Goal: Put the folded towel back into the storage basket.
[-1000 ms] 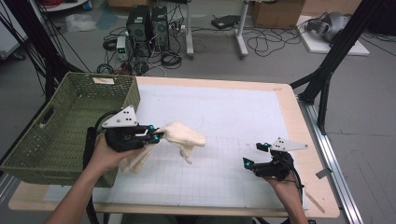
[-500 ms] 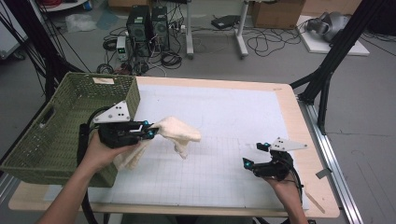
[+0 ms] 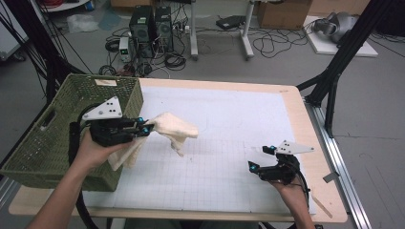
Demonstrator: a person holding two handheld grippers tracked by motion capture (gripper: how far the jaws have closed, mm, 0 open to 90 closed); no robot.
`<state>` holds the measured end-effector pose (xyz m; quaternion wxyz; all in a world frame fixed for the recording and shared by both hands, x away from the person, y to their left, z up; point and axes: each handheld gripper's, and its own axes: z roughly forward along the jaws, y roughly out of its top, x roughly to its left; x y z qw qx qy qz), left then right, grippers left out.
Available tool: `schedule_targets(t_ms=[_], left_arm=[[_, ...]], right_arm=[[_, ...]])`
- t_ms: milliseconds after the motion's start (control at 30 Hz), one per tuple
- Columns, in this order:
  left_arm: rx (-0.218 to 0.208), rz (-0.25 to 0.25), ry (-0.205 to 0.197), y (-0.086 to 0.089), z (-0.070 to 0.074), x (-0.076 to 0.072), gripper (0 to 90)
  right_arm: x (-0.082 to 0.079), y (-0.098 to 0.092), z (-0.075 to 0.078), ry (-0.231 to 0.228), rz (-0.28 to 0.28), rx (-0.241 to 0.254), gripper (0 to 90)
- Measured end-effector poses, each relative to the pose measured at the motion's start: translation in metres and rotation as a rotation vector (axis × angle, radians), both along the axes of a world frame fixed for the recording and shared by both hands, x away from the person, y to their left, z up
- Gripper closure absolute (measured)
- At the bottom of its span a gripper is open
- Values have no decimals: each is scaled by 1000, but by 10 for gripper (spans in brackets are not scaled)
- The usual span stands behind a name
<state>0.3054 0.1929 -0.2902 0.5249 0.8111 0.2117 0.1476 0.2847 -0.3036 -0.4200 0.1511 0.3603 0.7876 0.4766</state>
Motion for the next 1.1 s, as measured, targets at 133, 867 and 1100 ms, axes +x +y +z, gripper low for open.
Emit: schedule_targets(t_ms=[133, 867, 1100], left_arm=[[-12, 14, -7, 6, 5, 1, 818], [-14, 113, -10, 46, 11, 5, 818], [-17, 162, -6, 63, 9, 5, 818]], right_arm=[[0, 1, 0, 4, -3, -3, 122], [1, 2, -2, 8, 2, -10, 122], [1, 3, -2, 9, 3, -11, 122]])
